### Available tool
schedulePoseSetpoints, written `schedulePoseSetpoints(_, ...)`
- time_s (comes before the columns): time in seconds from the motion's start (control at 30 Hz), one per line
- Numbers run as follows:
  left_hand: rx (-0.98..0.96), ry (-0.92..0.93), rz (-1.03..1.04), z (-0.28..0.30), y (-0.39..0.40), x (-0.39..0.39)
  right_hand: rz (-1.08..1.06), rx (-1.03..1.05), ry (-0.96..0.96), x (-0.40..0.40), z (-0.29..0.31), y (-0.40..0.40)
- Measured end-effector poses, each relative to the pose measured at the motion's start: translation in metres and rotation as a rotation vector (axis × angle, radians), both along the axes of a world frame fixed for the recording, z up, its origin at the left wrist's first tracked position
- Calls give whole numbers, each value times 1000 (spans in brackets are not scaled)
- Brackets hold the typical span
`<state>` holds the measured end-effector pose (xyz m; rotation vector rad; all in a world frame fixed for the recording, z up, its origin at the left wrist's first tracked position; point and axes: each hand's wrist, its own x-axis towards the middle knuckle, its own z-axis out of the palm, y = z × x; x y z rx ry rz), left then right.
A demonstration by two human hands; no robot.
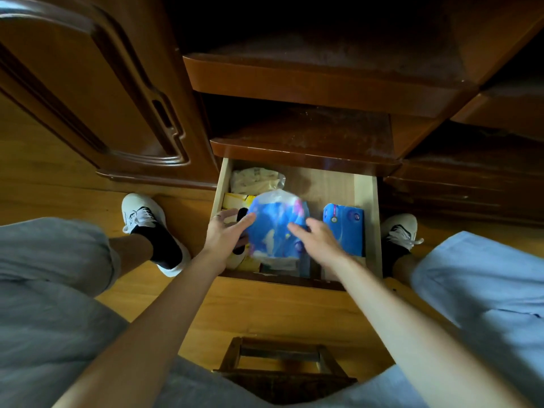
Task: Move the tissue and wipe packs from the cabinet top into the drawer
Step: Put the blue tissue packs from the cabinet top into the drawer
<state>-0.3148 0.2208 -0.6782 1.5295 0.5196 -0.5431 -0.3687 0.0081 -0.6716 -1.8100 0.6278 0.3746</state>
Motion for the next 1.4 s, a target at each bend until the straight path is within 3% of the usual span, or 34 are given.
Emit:
schedulePoseSetpoints(0.1, 160, -114, -83, 3, -11, 5, -201, -176, -9, 2, -3, -47)
schedulePoseSetpoints(0.17, 322, -190, -214, 5, -19, 8, -193, -374, 74, -2, -9, -71)
schedulePoseSetpoints(0.33, 1027, -391, -860, 6, -29, 21, -133, -516, 136, -5, -11, -95)
schedulePoseSetpoints(0.47, 1126, -352, -994, -6, -11, 30, 12, -890, 130, -13, -11, -106)
schedulePoseSetpoints(0.57, 1256, -466, -1090, -15, -12, 23, 120, -1144, -55, -16, -12, -105)
schedulePoseSetpoints(0.63, 1294, -500, -1094, -18, -15, 19, 258, -1114, -136, -12, -16, -101)
schedulePoseSetpoints(0.77, 1264, -511, -1062, -21, -12, 19, 526, -962, 71, -13, -34, -96)
schedulePoseSetpoints(1.03, 1235, -477, -1044, -22, -10, 22, 518, -900, 117, -9, -35, -96)
schedulePoseSetpoints(1.2, 1206, -476, -1020, -22, -9, 23, 391, -1193, 146, -13, -26, -67)
schedulePoseSetpoints(1.3, 1195, -471, -1007, -20, -9, 24, 441, -1179, 178, -8, -24, -57)
schedulePoseSetpoints(1.4, 1182, -497, -989, -21, -7, 25, 458, -1192, 51, 13, -16, -44)
